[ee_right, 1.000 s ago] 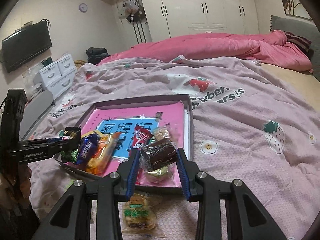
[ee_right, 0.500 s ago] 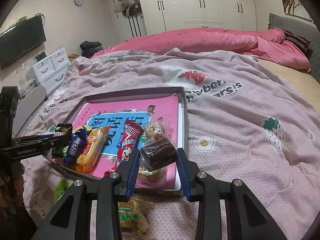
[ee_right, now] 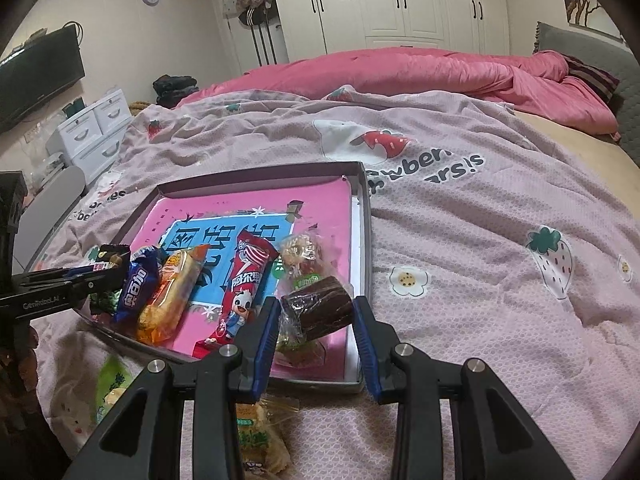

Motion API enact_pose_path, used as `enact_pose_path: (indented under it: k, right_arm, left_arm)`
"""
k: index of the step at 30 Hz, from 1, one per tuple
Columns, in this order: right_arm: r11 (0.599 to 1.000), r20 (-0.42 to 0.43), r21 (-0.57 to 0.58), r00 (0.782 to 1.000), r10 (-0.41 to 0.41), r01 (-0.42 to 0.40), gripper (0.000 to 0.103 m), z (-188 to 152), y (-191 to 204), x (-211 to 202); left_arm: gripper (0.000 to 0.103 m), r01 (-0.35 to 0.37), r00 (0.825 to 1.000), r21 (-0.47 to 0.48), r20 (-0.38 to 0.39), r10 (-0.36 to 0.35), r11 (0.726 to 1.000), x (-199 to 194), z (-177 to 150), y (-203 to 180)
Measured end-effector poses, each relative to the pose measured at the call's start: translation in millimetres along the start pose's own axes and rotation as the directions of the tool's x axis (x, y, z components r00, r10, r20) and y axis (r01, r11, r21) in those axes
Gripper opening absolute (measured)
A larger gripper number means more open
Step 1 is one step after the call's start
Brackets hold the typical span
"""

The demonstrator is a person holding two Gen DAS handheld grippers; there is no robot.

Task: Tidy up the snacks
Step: 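Carry the pea snack bag with the left gripper and the chocolate with the right into the tray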

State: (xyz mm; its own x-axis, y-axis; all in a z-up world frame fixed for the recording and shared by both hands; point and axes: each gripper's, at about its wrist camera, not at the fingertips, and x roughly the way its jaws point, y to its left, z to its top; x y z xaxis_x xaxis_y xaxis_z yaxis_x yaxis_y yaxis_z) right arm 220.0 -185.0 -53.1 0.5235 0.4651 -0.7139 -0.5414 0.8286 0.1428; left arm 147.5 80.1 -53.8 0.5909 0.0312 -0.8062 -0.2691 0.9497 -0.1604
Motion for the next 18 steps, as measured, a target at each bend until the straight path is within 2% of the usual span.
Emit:
enact_pose_path:
  k: [18]
  right_arm:
    - [1.0,0.004,-0.013,1.0,0.013,-0.013,0.038,-0.4,4.9,-1.6]
  left_arm:
    - [0.036,-0.008,1.0,0.008,0.001,0.008,1.0,-0.7,-1.2,-2.3]
